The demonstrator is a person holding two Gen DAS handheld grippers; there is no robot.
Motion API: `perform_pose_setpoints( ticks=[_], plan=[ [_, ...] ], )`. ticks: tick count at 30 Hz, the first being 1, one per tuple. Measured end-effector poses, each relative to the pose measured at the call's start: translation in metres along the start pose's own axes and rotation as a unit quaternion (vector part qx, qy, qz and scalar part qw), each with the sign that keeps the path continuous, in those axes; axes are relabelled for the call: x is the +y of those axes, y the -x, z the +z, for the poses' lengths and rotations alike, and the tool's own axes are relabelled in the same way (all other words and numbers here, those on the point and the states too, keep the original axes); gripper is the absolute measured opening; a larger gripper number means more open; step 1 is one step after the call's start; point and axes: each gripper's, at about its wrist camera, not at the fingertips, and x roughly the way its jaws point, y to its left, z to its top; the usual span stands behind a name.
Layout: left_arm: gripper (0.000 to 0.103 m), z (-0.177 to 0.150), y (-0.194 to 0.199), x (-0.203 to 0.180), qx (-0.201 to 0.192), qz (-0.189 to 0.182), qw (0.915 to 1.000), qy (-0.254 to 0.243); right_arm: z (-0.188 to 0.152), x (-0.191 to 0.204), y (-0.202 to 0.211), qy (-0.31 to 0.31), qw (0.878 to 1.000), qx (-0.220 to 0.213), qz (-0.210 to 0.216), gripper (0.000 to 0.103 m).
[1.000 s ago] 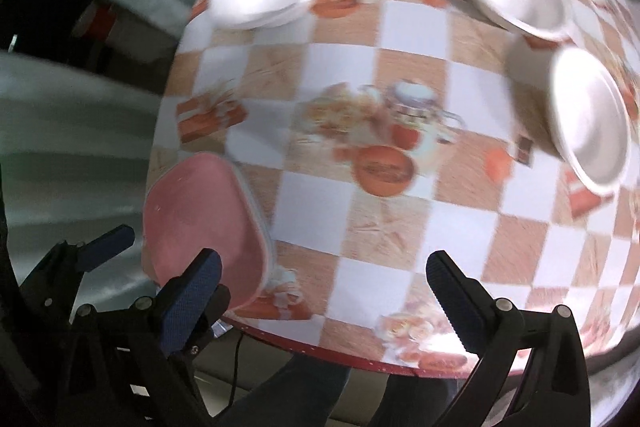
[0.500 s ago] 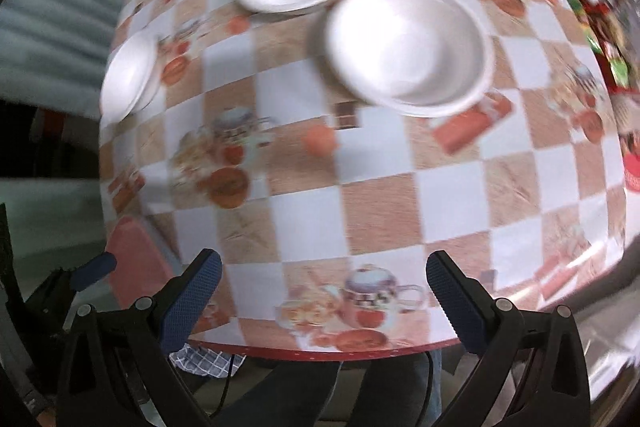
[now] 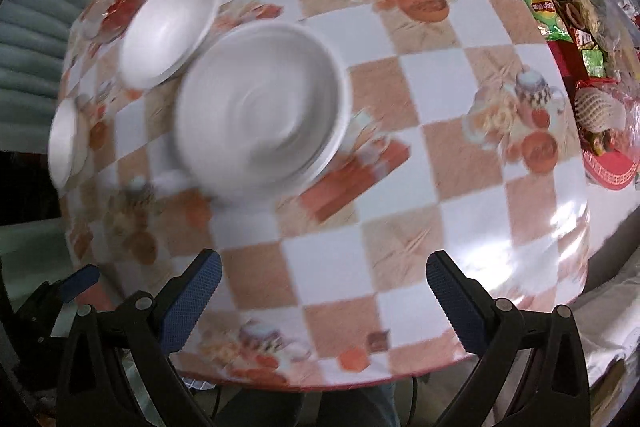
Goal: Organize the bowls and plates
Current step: 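Move both grippers to the rim of a white disposable plate, then close both grippers on the white plate rim and lift it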
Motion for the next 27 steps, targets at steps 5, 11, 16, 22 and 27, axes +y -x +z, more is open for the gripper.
perform_pose_setpoints(
  ticks=[5,11,16,22,27],
  plan=[
    [0.103,0.03,-0.02,-0.02,0.006,0.016,0.9997,0.017,0.033,-0.018,-0.013,-0.013,1.0,0.008,0.0,0.103],
    [0.103,0.054,-0.035,-0.036,0.006,0.03,0.999,0.032,0.062,-0.023,-0.028,-0.003,1.0,0.017,0.01,0.103],
    [0.103,0.068,-0.054,-0.046,0.017,0.041,0.9983,0.037,0.078,-0.021,-0.043,0.007,0.999,0.031,0.012,0.103],
    [0.103,0.08,-0.073,-0.049,0.024,0.057,0.9974,0.037,0.088,-0.019,-0.061,0.025,0.999,0.045,0.006,0.103],
    [0.103,0.088,-0.083,-0.054,0.027,0.065,0.9971,0.03,0.089,-0.024,-0.075,0.025,0.998,0.058,-0.001,0.103]
  ],
)
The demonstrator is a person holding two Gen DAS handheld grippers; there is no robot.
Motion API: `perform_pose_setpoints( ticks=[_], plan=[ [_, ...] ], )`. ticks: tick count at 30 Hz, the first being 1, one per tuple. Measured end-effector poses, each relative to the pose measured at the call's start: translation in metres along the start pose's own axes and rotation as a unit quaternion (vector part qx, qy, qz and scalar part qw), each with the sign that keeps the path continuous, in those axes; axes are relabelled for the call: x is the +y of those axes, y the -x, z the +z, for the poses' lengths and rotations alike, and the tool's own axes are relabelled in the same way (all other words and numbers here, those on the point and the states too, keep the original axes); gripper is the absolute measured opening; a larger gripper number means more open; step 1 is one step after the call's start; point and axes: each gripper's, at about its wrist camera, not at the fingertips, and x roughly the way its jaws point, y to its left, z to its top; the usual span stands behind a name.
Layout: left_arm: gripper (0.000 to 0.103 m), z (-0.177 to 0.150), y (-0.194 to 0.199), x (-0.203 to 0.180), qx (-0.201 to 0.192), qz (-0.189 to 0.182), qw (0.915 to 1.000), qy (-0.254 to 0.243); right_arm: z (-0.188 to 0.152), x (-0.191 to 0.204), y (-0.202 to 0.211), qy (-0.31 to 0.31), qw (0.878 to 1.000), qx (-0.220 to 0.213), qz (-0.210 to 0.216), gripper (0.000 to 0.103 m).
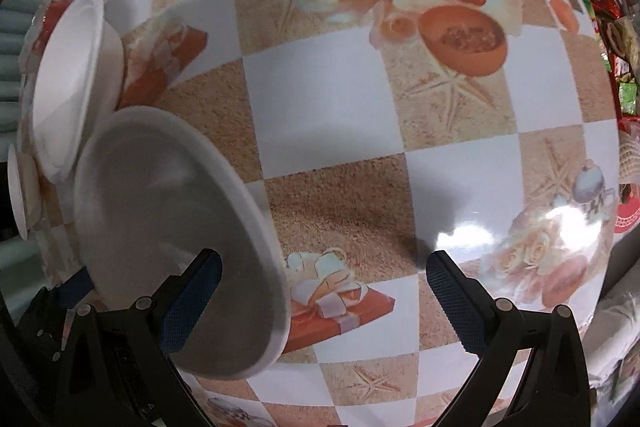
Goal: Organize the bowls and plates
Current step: 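Close both grippers on the white plate rim and lift it, then carry the white plate with both grippers over the pink plate stack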
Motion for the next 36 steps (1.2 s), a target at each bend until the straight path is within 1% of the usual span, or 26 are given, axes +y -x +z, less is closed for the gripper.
perform_pose_setpoints(
  ticks=[2,3,6,8,10,12,16,20,21,22,23,24,26,27,28,29,30,31,33,34,35,36],
  plan=[
    [0.103,0.003,-0.004,-0.004,0.002,0.005,1.0,-0.003,-0.006,0.006,-0.004,0.009,1.0,-0.003,-0.006,0.103],
    [0.103,0.005,-0.007,-0.002,0.004,0.004,1.0,-0.005,0.002,0.011,-0.006,0.012,1.0,-0.001,-0.008,0.103],
    [0.103,0.01,-0.012,-0.011,0.004,0.0,1.0,-0.007,0.001,0.017,-0.01,0.015,1.0,0.002,-0.013,0.103],
    [0.103,0.012,-0.014,-0.014,0.004,0.001,1.0,-0.009,0.002,0.018,-0.012,0.011,1.0,0.004,-0.019,0.103],
    [0.103,0.013,-0.016,-0.019,0.004,0.002,0.9999,-0.013,0.005,0.019,-0.018,-0.001,0.999,0.011,-0.036,0.103],
    [0.103,0.013,-0.016,-0.021,0.005,0.002,0.9999,-0.012,0.005,0.017,-0.021,-0.011,0.999,0.013,-0.036,0.103],
    [0.103,0.017,-0.017,-0.018,0.017,0.0,0.9998,-0.008,0.014,0.019,-0.024,-0.004,0.999,0.033,-0.029,0.103],
    [0.103,0.026,-0.026,-0.023,0.035,-0.001,0.9994,-0.007,0.02,0.013,-0.02,-0.011,1.0,0.02,0.001,0.103],
    [0.103,0.031,-0.028,-0.018,0.036,0.0,0.9993,-0.011,0.02,0.015,-0.019,-0.007,1.0,0.017,0.005,0.1],
    [0.102,0.034,-0.028,-0.019,0.036,-0.001,0.9993,-0.015,0.021,0.018,-0.017,-0.002,1.0,0.015,0.004,0.095],
    [0.101,0.033,-0.028,-0.019,0.035,0.0,0.9992,-0.017,0.02,0.02,-0.015,0.011,1.0,0.01,0.003,0.092],
    [0.1,0.029,-0.027,-0.018,0.032,0.0,0.9993,-0.018,0.019,0.023,-0.014,0.024,1.0,0.003,0.005,0.087],
    [0.095,0.029,-0.025,-0.021,0.025,0.001,0.9994,-0.025,0.02,0.029,-0.011,0.046,0.999,-0.006,0.009,0.077],
    [0.094,0.025,-0.025,-0.024,0.023,0.001,0.9994,-0.027,0.021,0.033,-0.009,0.057,0.998,-0.013,0.01,0.068],
    [0.091,0.026,-0.024,-0.026,0.019,0.001,0.9993,-0.031,0.022,0.044,-0.007,0.063,0.998,-0.017,0.014,0.057],
    [0.086,0.023,-0.022,-0.027,0.016,0.0,0.9993,-0.034,0.023,0.046,-0.006,0.069,0.997,-0.02,0.027,0.053],
    [0.084,0.023,-0.021,-0.029,0.013,0.0,0.9992,-0.039,0.025,0.048,-0.004,0.07,0.997,-0.019,0.041,0.046],
    [0.08,0.022,-0.02,-0.031,0.01,0.0,0.999,-0.043,0.027,0.05,-0.003,0.069,0.996,-0.016,0.051,0.04],
    [0.071,0.02,-0.017,-0.036,0.006,-0.001,0.9983,-0.057,0.029,0.052,-0.005,0.067,0.995,-0.013,0.074,0.037],
    [0.064,0.02,-0.015,-0.039,0.003,-0.002,0.998,-0.064,0.028,0.061,-0.001,0.068,0.995,-0.012,0.077,0.037],
    [0.061,0.018,-0.015,-0.041,0.002,-0.004,0.9975,-0.07,0.027,0.065,-0.002,0.072,0.994,-0.011,0.079,0.037],
    [0.061,0.015,-0.015,-0.045,0.002,-0.007,0.9971,-0.076,0.027,0.068,-0.003,0.075,0.994,-0.009,0.082,0.037]
  ],
)
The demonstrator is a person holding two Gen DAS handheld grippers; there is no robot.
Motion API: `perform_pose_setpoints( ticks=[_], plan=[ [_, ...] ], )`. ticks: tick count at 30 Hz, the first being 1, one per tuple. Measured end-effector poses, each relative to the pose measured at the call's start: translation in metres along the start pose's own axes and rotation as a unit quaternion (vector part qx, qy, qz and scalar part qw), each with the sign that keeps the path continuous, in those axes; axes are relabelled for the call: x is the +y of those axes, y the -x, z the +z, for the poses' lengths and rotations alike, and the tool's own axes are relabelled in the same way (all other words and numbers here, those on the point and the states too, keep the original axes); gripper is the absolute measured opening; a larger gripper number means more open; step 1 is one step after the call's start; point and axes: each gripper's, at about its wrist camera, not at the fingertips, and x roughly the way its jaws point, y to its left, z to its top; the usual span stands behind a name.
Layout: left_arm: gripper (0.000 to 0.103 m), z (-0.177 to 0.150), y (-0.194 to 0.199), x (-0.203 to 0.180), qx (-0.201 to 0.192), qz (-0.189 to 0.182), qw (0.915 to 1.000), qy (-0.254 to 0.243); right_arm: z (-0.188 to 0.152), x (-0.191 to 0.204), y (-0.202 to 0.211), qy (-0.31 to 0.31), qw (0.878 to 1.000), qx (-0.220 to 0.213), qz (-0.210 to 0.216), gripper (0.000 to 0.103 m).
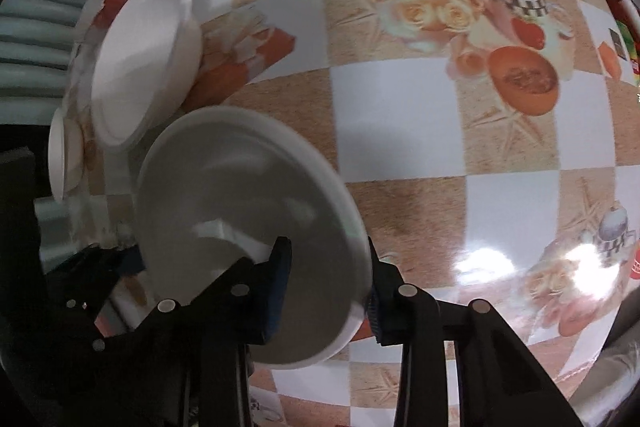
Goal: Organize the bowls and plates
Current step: 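Carry the white plate with both grippers over the pink plate stack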
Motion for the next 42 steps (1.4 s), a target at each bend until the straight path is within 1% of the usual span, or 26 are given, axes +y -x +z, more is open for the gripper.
perform_pose_setpoints(
  ticks=[2,3,5,7,10,12,13,15,17,27,32,33,34,37,38,39,40,42],
  plan=[
    [0.061,-0.006,-0.002,-0.004,0.0,0.006,1.0,-0.004,-0.005,0.007,-0.001,0.002,1.0,-0.002,-0.009,0.037],
    [0.061,-0.007,-0.002,-0.004,-0.002,0.005,1.0,-0.004,-0.006,0.008,-0.002,-0.002,1.0,-0.003,-0.006,0.037],
    [0.061,-0.011,-0.003,-0.002,-0.005,-0.001,1.0,-0.005,-0.017,0.011,-0.004,-0.009,1.0,-0.003,0.001,0.037],
    [0.061,-0.014,-0.003,0.002,-0.008,-0.008,0.9999,-0.006,-0.022,0.016,-0.006,-0.008,1.0,-0.006,-0.001,0.037],
    [0.061,-0.016,-0.002,0.015,-0.008,-0.018,0.9998,-0.007,-0.031,0.024,-0.011,-0.015,1.0,-0.008,-0.006,0.037],
    [0.061,-0.016,-0.004,0.025,-0.01,-0.016,0.9997,-0.017,-0.039,0.027,-0.011,-0.018,1.0,-0.01,-0.01,0.037],
    [0.061,-0.027,-0.007,0.032,-0.012,-0.013,0.9996,-0.024,-0.042,0.033,-0.018,-0.019,1.0,-0.011,-0.012,0.037],
    [0.061,-0.034,-0.004,0.044,-0.018,-0.007,0.9993,-0.031,-0.045,0.046,-0.022,-0.021,1.0,-0.011,-0.015,0.037],
    [0.061,-0.041,-0.003,0.06,-0.018,-0.007,0.9994,-0.029,-0.049,0.064,-0.028,-0.022,1.0,-0.01,-0.013,0.037],
    [0.061,-0.073,-0.011,0.144,-0.019,-0.02,0.9994,0.022,-0.062,0.149,-0.053,0.025,1.0,0.001,-0.016,0.037],
    [0.061,-0.087,-0.013,0.176,-0.023,-0.025,0.9982,0.049,-0.064,0.19,-0.064,0.045,0.999,0.004,-0.019,0.037],
    [0.061,-0.088,-0.014,0.181,-0.023,-0.026,0.998,0.053,-0.064,0.197,-0.068,0.047,0.999,0.006,-0.018,0.037],
    [0.061,-0.09,-0.014,0.186,-0.023,-0.026,0.9978,0.056,-0.071,0.191,-0.072,0.049,0.999,0.007,-0.018,0.037],
    [0.061,-0.095,-0.017,0.202,-0.024,-0.027,0.9972,0.065,-0.071,0.215,-0.085,0.057,0.998,0.009,-0.02,0.037],
    [0.061,-0.098,-0.018,0.201,-0.023,-0.027,0.9971,0.067,-0.071,0.221,-0.088,0.061,0.998,0.011,-0.021,0.037],
    [0.061,-0.103,-0.021,0.216,-0.023,-0.027,0.997,0.069,-0.072,0.233,-0.096,0.064,0.998,0.012,-0.022,0.037],
    [0.061,-0.104,-0.022,0.217,-0.022,-0.027,0.9968,0.071,-0.072,0.234,-0.096,0.066,0.998,0.013,-0.023,0.037],
    [0.061,-0.11,-0.028,0.237,-0.021,-0.028,0.9964,0.077,-0.07,0.242,-0.099,0.069,0.997,0.015,-0.022,0.037]
  ],
)
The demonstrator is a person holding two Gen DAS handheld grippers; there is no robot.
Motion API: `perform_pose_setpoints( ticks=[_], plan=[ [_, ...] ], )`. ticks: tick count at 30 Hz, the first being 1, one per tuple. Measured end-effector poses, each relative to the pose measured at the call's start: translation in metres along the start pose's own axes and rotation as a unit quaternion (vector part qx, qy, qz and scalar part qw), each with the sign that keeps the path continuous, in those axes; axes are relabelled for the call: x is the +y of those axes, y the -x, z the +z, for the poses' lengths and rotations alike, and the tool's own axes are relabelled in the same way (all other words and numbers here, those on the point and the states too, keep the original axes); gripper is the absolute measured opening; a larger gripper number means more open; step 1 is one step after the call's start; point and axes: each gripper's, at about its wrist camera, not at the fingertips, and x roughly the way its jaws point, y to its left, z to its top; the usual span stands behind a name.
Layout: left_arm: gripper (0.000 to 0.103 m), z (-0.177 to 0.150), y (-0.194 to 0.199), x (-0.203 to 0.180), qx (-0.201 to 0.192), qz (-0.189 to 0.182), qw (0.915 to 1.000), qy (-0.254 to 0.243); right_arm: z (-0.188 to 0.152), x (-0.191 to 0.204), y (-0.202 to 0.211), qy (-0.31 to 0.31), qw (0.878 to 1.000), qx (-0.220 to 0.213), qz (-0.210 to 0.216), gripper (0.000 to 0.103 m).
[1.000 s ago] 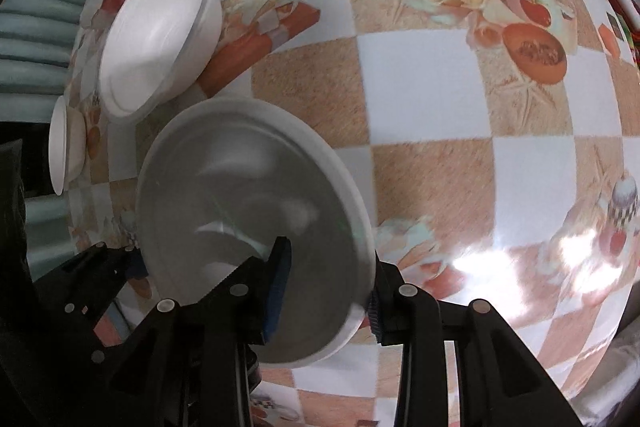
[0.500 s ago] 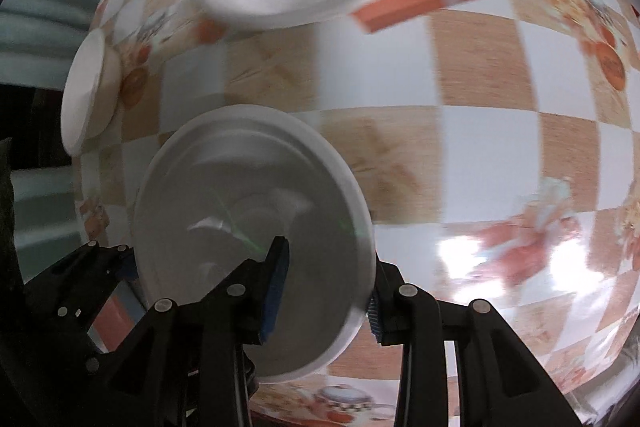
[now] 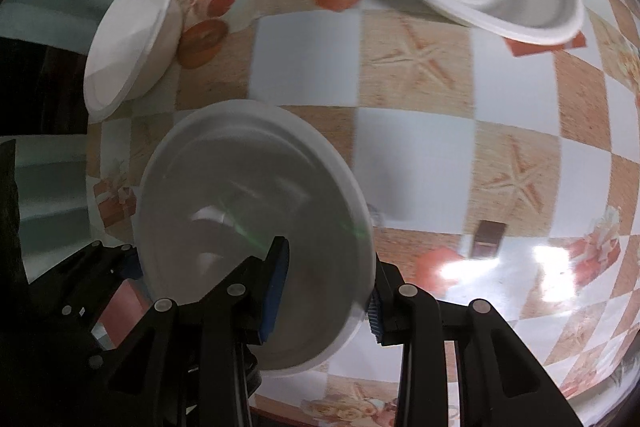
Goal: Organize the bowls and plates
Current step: 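Carry the white plate with both grippers over the pink plate stack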
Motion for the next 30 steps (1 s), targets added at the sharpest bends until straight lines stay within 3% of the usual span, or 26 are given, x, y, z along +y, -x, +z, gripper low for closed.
perform_pose_setpoints(
  ticks=[5,9,13,30],
  plan=[
    [0.061,-0.006,0.002,0.018,-0.004,-0.006,0.9999,0.01,0.0,0.019,-0.01,0.003,1.0,0.003,-0.001,0.037],
    [0.061,-0.002,0.032,0.031,-0.009,-0.011,0.9997,0.018,0.004,0.039,-0.019,0.004,1.0,0.001,-0.002,0.037],
    [0.061,-0.006,0.039,0.04,-0.013,-0.018,0.9995,0.024,0.003,0.047,-0.02,0.007,1.0,0.001,-0.005,0.037],
    [0.061,-0.022,0.066,0.049,-0.033,-0.034,0.9985,0.026,-0.002,0.038,0.004,0.015,1.0,-0.006,-0.008,0.043]
  ],
)
